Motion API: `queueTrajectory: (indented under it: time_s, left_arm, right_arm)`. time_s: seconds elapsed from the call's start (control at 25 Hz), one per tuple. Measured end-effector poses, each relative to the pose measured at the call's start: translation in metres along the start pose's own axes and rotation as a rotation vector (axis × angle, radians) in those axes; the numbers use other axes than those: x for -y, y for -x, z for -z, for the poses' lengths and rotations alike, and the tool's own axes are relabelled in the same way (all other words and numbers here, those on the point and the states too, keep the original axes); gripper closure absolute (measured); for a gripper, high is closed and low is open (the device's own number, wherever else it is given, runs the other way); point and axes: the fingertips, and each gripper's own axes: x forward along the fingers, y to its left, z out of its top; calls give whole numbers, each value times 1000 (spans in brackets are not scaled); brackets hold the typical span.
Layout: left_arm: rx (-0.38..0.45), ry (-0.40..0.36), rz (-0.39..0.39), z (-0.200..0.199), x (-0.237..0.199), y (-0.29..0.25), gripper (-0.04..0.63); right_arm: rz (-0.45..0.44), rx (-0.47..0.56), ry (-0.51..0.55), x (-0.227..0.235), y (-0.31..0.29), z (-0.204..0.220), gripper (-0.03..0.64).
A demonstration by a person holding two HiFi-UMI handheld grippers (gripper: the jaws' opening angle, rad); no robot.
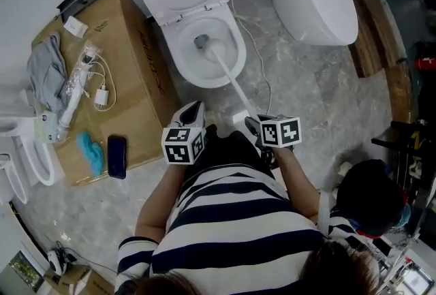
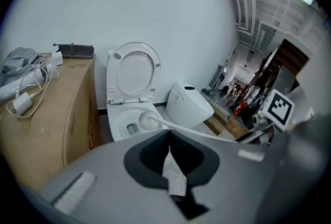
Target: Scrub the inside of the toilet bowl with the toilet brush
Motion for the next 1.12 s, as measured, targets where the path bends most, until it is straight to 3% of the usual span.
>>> queueTrajectory:
  time_s: [0.56, 1.12]
  left_arm:
    - [-46, 77, -128, -18, -67, -41, 595]
    - [-24, 267, -307, -20, -88, -92, 595]
  right_arm:
    - [-8, -134, 106, 20, -52, -67, 532]
    - [-56, -333, 325, 70, -107, -141, 532]
